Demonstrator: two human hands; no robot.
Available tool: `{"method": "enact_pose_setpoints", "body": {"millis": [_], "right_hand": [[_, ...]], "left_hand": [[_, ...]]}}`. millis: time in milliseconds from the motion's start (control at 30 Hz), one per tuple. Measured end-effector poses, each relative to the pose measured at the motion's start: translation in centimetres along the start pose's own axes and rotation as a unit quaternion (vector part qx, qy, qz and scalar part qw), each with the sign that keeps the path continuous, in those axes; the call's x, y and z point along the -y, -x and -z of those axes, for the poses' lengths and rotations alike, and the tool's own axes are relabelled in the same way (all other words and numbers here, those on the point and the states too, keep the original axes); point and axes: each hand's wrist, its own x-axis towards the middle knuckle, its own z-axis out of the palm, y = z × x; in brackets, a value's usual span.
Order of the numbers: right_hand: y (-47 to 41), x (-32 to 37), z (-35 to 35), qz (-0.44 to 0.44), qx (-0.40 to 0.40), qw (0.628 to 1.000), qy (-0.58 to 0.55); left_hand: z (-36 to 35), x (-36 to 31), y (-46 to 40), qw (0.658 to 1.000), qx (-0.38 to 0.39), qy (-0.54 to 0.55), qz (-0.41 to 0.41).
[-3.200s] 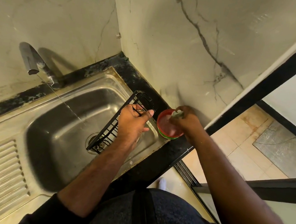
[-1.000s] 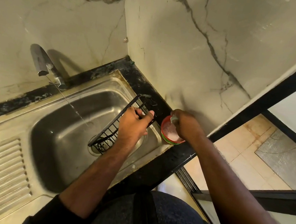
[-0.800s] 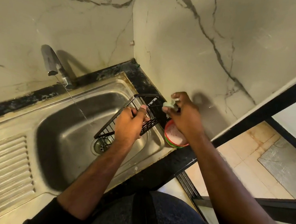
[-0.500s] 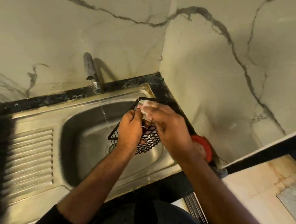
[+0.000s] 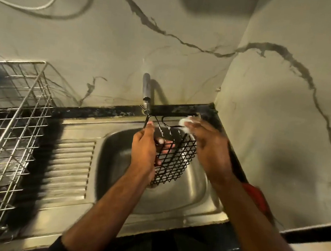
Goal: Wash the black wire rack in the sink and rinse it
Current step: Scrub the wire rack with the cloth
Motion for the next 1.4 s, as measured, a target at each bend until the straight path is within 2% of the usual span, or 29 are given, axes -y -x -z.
{"method": "enact_pose_setpoints", "body": {"millis": [100,167,233,300,433,567,667,733,833,900,1033,1133,1233,1400], "right_hand": [[0.1,3.6,-2.0,0.069,0.132,0.988,-0.04],[0.2,4.0,-2.4,0.096,0.168,0.981,-0.024],[-0.1,3.0,-2.1,0.143,0.149,0.978,0.021],[-0.6,1.5,-1.9,0.153,0.099,0.983,0.033],[-2.0,-0.8,-1.7,0.075,0.008,0.997,0.032],[-3.5,-1.9,-1.6,-0.038,0.009,0.999,-0.003],[-4.3,-0.7,-1.5,-0.043,-0.016,0.999,-0.027],[-4.5,0.6,-1.3,-0.01,0.011,1.0,-0.024],[-3.5,2.0,-1.2,0.072,0.126,0.989,-0.029],[-2.9,2.5,-1.3,0.085,0.168,0.982,-0.014],[-3.4,3.6,-1.6,0.066,0.119,0.991,-0.014],[-4.0,3.7,-2.0,0.072,0.128,0.989,0.025],[-4.4,3.0,-2.2,0.072,0.089,0.993,0.042],[-3.7,3.2,-2.1,0.149,0.145,0.976,0.06]], "left_hand": [[0.5,-0.4,-0.2,1.0,-0.017,0.005,0.009],[1.2,-0.7,-0.7,0.999,-0.031,0.018,0.01],[2.0,-1.0,-1.1,0.998,-0.044,0.033,0.004],[2.5,-1.5,-1.1,0.998,-0.054,0.034,-0.002],[2.7,-1.8,-0.3,0.998,-0.058,0.033,-0.002],[3.0,-1.8,-0.1,0.996,-0.076,0.033,0.014],[2.7,-1.5,0.0,0.997,-0.076,0.031,0.01],[2.5,-1.4,0.1,0.997,-0.076,0.028,0.009],[2.2,-1.6,0.1,0.997,-0.069,0.025,0.003],[2.1,-1.5,0.1,0.998,-0.063,0.009,-0.001],[1.6,-1.3,0.2,0.999,-0.017,-0.033,-0.015],[1.1,-1.1,0.5,0.997,0.007,-0.075,-0.026],[1.1,-1.1,0.7,0.993,0.028,-0.102,-0.052],[1.2,-1.7,0.9,0.99,0.032,-0.104,-0.088]]}}
